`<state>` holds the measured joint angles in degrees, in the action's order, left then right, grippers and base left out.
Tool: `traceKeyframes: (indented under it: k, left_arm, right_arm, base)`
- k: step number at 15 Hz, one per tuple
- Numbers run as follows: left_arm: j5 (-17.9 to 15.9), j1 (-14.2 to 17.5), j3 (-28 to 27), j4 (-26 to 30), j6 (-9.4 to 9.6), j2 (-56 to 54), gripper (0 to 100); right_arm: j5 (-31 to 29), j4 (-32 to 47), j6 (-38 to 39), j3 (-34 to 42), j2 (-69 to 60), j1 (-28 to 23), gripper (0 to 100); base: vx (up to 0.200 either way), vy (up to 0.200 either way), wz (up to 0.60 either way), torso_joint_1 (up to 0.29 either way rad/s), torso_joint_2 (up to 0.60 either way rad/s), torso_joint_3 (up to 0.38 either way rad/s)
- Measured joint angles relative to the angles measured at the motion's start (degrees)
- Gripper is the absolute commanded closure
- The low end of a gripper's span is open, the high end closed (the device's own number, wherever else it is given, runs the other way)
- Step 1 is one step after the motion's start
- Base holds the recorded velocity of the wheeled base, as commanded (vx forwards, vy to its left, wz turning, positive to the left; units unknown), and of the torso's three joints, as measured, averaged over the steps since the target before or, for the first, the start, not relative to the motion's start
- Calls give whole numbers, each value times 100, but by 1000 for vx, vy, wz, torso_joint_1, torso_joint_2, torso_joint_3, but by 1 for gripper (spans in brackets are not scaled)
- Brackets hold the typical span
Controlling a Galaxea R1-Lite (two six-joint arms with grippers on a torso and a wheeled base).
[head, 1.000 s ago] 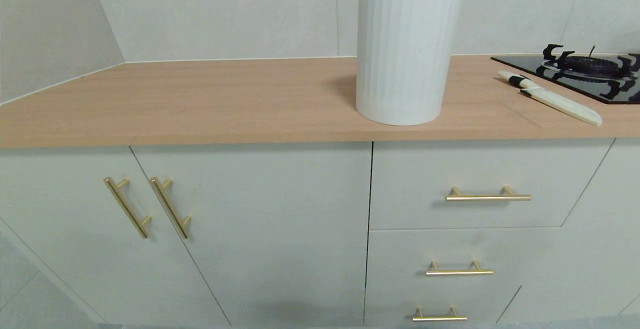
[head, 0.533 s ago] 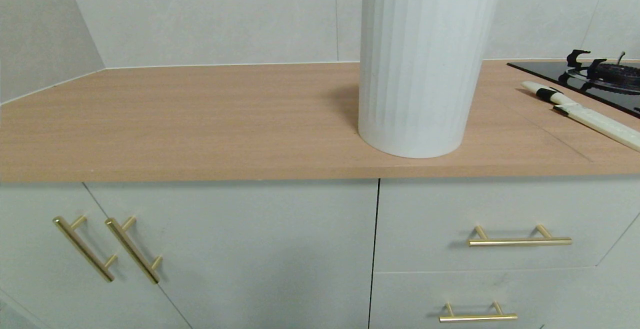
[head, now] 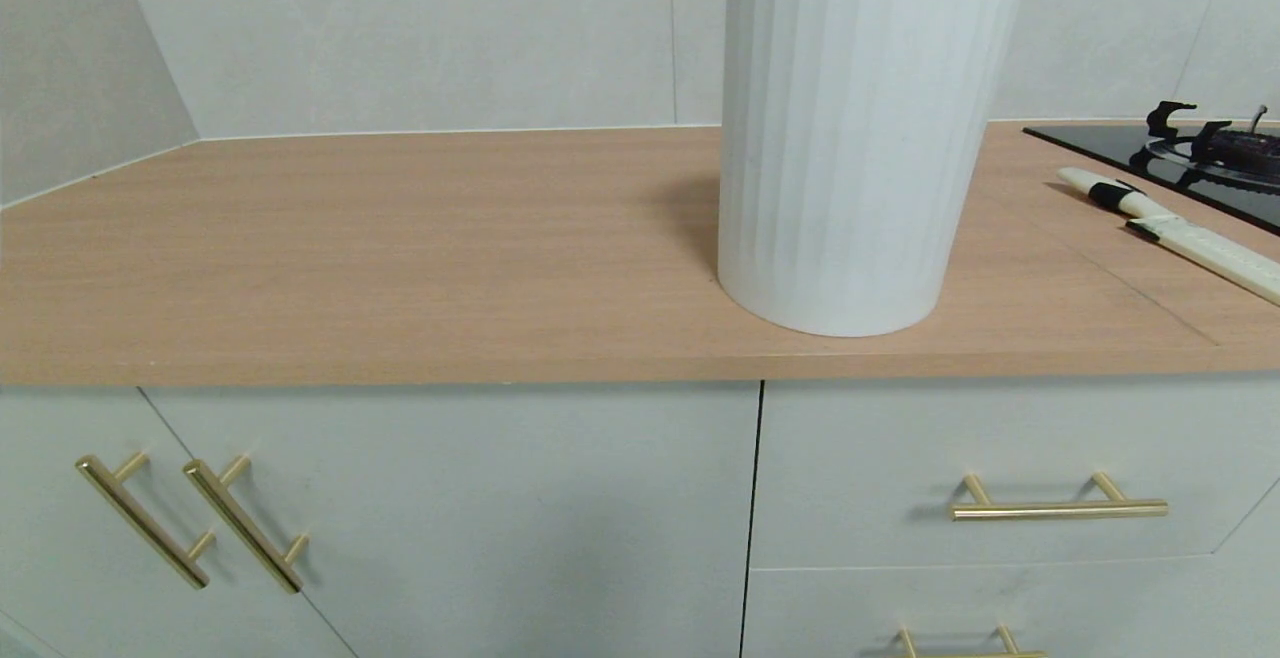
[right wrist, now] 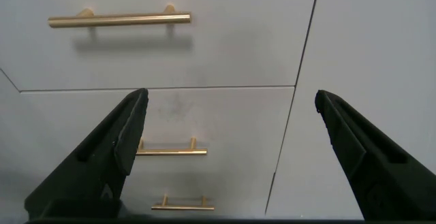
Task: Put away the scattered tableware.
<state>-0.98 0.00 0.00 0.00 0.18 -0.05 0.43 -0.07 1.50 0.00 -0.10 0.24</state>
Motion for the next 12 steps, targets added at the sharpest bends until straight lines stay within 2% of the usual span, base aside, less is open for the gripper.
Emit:
traceKeyframes:
  k: [1, 11, 12]
  left_arm:
    - [0, 0, 0, 0, -2, 0, 0]
    - [7, 0, 0, 0, -7, 0, 0]
    - [7, 0, 0, 2, -7, 0, 0]
  right_arm:
    - [0, 2, -2, 0, 0, 0, 0]
    - [0, 0, 9, 0, 2, -2, 0]
    - [0, 0, 9, 0, 2, -2, 0]
  base:
    - [0, 0, 0, 0, 0, 0]
    - [0, -200, 0, 5, 2, 2]
    - [0, 0, 0, 0, 0, 0]
